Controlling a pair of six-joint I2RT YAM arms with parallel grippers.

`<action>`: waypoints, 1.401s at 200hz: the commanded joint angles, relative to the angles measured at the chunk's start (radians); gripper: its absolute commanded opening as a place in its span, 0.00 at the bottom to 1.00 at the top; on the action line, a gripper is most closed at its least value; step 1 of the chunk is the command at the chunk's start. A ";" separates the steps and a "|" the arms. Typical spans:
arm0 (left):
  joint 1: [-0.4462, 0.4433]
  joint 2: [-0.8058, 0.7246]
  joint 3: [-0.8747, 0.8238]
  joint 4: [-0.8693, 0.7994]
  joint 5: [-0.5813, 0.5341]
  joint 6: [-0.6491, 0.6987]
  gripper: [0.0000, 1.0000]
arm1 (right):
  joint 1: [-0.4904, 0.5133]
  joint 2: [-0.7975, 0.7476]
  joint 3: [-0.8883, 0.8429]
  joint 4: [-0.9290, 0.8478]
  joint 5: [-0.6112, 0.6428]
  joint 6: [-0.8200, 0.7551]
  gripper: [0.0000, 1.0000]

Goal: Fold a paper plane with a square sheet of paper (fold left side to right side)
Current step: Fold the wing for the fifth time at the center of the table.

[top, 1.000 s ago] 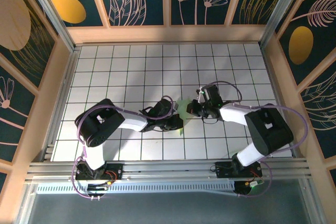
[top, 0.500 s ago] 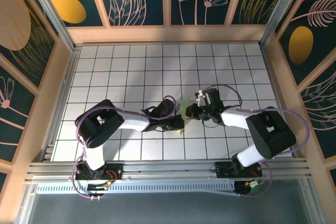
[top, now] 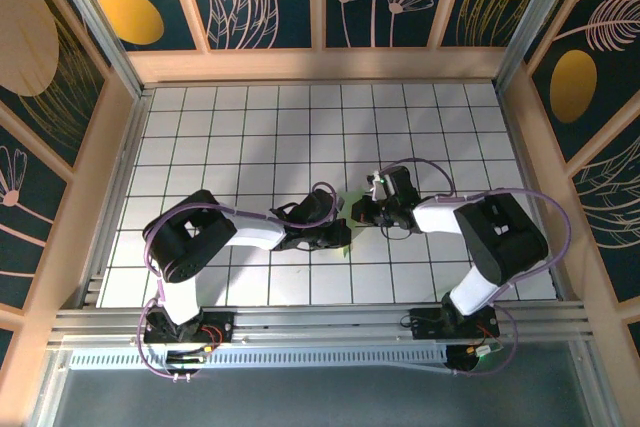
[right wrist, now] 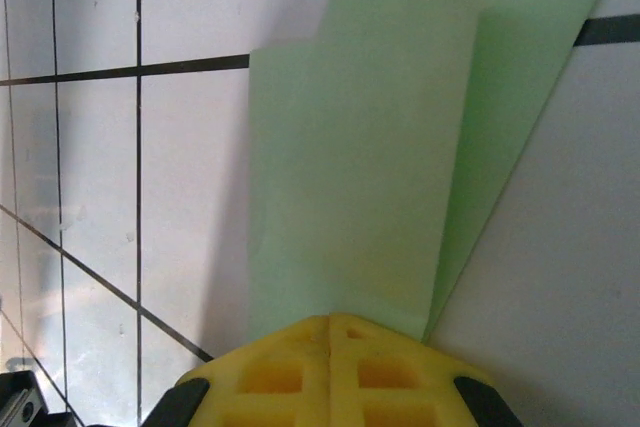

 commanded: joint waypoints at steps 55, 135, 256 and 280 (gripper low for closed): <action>0.002 0.037 -0.036 -0.173 -0.086 0.024 0.00 | -0.076 0.063 0.056 -0.041 0.047 -0.077 0.00; 0.002 0.039 -0.048 -0.163 -0.083 0.021 0.00 | -0.157 0.127 0.136 -0.058 0.039 -0.116 0.00; 0.002 0.030 -0.061 -0.154 -0.089 0.012 0.00 | -0.252 0.246 0.265 -0.054 0.027 -0.128 0.00; 0.001 0.029 -0.062 -0.151 -0.091 0.010 0.00 | -0.265 0.269 0.291 -0.057 0.032 -0.128 0.00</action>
